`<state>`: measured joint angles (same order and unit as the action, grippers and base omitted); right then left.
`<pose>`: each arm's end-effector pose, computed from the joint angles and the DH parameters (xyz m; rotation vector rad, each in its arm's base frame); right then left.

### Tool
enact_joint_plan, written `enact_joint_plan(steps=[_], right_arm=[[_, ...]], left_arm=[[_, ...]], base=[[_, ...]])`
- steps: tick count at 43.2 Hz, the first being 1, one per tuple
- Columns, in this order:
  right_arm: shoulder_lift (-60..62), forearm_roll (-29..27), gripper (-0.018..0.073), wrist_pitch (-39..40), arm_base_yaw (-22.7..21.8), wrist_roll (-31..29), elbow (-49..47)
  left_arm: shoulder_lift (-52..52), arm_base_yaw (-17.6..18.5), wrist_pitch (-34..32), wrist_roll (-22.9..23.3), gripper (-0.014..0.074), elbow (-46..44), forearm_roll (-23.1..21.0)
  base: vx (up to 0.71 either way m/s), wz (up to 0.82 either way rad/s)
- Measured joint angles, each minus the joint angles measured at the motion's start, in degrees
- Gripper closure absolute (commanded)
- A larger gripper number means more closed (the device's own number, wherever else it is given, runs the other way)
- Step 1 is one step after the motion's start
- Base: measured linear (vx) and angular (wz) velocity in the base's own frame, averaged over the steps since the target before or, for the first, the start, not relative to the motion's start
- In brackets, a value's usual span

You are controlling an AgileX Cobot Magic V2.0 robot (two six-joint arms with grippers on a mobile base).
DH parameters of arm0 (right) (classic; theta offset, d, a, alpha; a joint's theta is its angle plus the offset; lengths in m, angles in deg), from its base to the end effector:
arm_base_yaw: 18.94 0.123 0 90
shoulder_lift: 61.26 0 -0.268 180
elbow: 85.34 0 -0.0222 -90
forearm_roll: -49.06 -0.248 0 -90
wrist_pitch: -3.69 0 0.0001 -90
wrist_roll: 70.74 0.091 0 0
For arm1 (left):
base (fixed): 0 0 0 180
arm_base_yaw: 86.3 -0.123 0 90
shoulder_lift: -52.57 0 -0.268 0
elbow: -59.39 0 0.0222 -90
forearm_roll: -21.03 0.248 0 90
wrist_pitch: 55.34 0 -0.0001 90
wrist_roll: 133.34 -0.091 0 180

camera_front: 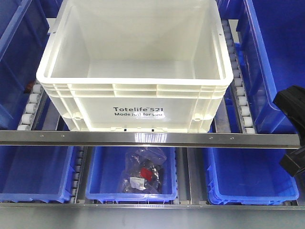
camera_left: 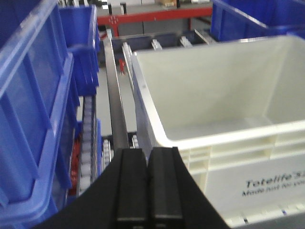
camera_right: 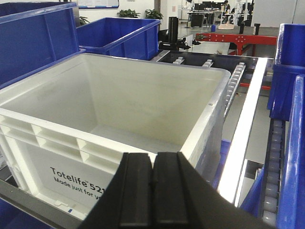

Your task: Place moving items into box and shelve

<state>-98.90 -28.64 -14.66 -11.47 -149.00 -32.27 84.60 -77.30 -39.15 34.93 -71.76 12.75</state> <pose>0.1176 0.0437 0.2986 -0.3619 1.6209 0.3414 0.1025 -0.0200 0.3153 0.2182 1.6782 -0.1023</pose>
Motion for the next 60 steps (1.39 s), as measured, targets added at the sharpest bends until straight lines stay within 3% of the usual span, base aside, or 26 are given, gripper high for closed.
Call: enact_joint_plan(steps=[11,25,26,32,60], right_arm=[[0.0,0.0,0.0566,0.0,0.0,0.0,0.0],[0.0,0.0,0.0567,0.0,0.0,0.0,0.0],[0.0,0.0,0.0567,-0.11,0.0,0.0,0.0],[0.0,0.0,0.0567,-0.05,0.0,0.0,0.06],[0.0,0.0,0.0567,-0.05,0.0,0.0,0.06]], left_arm=[[0.13,0.0,-6.02,-3.74,0.0604,4.32,0.05],[-15.07,0.0,-18.29,-4.33,0.0603,26.12,0.05],[-23.98,0.0,-14.31,-5.33,0.0603,29.39,0.57],[-24.11,0.0,-11.82,-6.18,0.0603,29.58,1.27],[-24.11,0.0,-11.67,-6.39,0.0603,29.65,1.27]], base=[[0.0,0.0],[0.0,0.0],[0.0,0.0],[0.0,0.0],[0.0,0.0]])
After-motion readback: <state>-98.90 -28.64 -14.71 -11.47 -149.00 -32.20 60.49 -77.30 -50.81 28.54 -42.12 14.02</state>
